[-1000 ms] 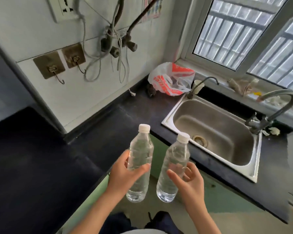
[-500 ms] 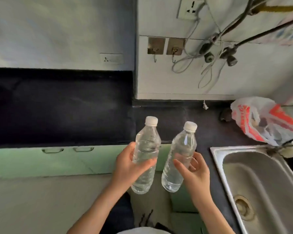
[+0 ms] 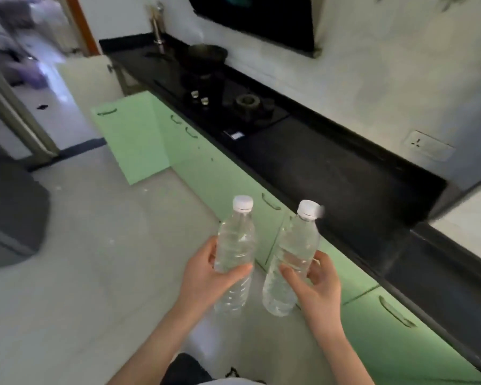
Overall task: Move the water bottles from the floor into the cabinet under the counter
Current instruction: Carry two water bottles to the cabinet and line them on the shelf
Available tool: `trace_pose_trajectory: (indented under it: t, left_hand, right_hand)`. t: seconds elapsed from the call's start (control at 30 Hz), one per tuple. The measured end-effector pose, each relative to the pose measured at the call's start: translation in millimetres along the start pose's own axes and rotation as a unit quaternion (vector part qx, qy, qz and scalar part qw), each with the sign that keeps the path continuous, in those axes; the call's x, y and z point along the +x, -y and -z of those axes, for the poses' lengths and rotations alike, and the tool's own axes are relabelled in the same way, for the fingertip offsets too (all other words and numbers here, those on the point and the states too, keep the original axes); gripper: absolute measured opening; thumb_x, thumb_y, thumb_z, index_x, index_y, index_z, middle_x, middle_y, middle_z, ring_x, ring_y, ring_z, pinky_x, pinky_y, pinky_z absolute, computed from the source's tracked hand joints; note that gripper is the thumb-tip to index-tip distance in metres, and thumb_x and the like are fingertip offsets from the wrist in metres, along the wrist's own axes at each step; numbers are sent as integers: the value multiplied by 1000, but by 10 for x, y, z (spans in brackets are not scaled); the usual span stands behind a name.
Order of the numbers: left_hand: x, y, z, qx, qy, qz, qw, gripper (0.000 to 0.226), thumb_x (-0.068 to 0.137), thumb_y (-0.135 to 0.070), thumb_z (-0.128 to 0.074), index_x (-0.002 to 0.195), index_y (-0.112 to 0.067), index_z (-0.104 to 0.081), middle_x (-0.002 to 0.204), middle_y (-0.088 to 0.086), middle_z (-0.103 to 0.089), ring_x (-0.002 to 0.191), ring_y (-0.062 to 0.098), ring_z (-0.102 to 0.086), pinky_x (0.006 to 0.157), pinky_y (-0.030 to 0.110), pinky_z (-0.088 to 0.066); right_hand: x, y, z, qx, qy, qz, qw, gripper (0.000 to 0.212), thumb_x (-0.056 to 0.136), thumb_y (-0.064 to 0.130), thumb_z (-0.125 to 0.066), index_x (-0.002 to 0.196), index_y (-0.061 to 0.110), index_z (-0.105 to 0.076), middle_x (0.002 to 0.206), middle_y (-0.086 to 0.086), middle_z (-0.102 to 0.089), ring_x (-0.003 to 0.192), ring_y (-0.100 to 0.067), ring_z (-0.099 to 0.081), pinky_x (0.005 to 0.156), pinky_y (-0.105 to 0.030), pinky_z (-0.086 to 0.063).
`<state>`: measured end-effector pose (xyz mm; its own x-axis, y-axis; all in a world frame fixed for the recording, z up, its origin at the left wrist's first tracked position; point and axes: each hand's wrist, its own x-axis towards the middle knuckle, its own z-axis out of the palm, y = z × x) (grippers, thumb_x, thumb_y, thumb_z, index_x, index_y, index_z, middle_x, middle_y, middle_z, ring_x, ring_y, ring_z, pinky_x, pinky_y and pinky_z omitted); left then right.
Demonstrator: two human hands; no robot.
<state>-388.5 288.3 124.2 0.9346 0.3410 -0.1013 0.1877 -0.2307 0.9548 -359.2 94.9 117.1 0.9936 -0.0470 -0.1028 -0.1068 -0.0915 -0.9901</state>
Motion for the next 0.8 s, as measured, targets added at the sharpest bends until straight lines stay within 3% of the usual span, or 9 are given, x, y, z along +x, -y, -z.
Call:
trace_pose_trajectory:
  t: [0.17, 0.3, 0.4, 0.47, 0.63, 0.8]
  left_hand:
    - [153, 506, 1174, 25, -109, 49, 992, 44, 51, -53, -77, 88, -32, -63, 80, -18, -68, 65, -3, -57, 61, 16, -46]
    - [386, 831, 2192, 45, -188, 76, 978, 46, 50, -57, -74, 87, -33, -61, 79, -19, -65, 66, -3, -56, 61, 20, -45]
    - [573, 932, 2892, 55, -241, 84, 965, 45, 53, -57, -75, 86, -32, -61, 78, -21, -65, 66, -3, -56, 59, 13, -44]
    - [723, 1004, 3276, 50, -271, 97, 957, 36, 59, -46, -82, 84, -29, -61, 77, -20, -64, 66, -3, -56, 59, 11, -43]
    - [1216, 1306, 3894, 24, -311, 139, 940, 29, 68, -33, -85, 85, -29, -62, 78, -18, -66, 68, -2, -58, 60, 16, -46]
    - [2010, 1515, 4278, -10, -342, 179, 922, 28, 70, -28, -84, 89, -24, -63, 80, -19, -66, 67, -7, -58, 57, 9, -45]
  right_hand:
    - [58, -86, -1416, 0, 108, -19, 994, 42, 72, -5, -82, 103, 18, -64, 89, -3, -77, 81, -13, -73, 64, -18, -55]
    - [113, -48, -2648, -6, 186, -17, 982, 44, 71, -3, -84, 103, 19, -64, 86, 6, -77, 80, -9, -73, 61, -14, -52]
    - [173, 117, -3428, -10, 238, -13, 971, 44, 72, -3, -83, 104, 19, -64, 87, 10, -76, 81, -7, -72, 62, -14, -52]
    - [253, 232, -3844, -7, 273, -16, 962, 43, 74, -5, -81, 104, 19, -63, 89, 6, -76, 81, -6, -72, 63, -16, -53]
    - [656, 306, -4706, -26, 315, -17, 949, 42, 73, -2, -82, 107, 12, -64, 93, 0, -76, 85, -10, -73, 63, -15, -54]
    - [1451, 261, -5659, -51, 341, -20, 939, 40, 74, 3, -84, 107, 15, -64, 96, -1, -77, 90, -16, -74, 68, -22, -57]
